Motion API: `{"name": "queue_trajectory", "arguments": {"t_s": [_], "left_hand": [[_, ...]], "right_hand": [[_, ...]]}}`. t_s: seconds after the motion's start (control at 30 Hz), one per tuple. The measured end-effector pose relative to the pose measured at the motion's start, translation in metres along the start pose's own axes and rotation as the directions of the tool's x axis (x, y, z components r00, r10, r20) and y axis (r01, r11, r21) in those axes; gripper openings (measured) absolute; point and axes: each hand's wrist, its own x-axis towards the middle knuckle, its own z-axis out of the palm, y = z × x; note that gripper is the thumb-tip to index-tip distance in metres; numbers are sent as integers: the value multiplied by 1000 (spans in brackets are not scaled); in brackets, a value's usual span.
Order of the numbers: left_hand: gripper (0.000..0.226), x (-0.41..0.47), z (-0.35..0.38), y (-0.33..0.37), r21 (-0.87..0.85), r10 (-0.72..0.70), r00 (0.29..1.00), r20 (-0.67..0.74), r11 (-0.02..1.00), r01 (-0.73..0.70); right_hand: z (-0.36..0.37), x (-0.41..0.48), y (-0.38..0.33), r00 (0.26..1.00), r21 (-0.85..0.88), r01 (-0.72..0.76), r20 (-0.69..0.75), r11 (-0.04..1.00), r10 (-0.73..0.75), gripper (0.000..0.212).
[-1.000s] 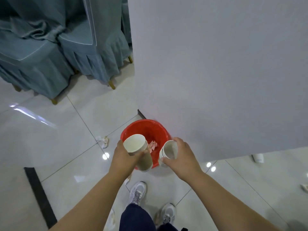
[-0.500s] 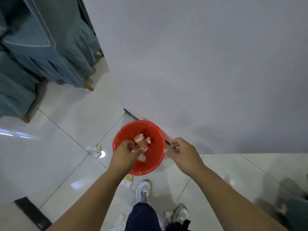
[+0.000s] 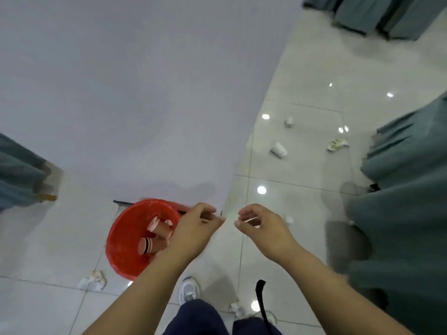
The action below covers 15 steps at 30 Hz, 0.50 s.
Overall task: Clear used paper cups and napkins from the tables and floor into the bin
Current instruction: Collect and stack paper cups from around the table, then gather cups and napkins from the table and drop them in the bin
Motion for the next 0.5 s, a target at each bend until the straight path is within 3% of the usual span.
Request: {"name": "queue_trajectory", "arguments": {"t_s": [0.27, 0.5], "left_hand": [[21, -50, 185, 94, 28, 200, 958, 204, 977, -209], [15, -105, 346, 170, 86, 310, 808, 500, 911, -403]], "right_hand": [[-152, -111, 114, 950, 162, 5, -308, 987, 46, 14], [-263, -215, 214, 771, 354, 15, -599, 935, 214, 11]]}}
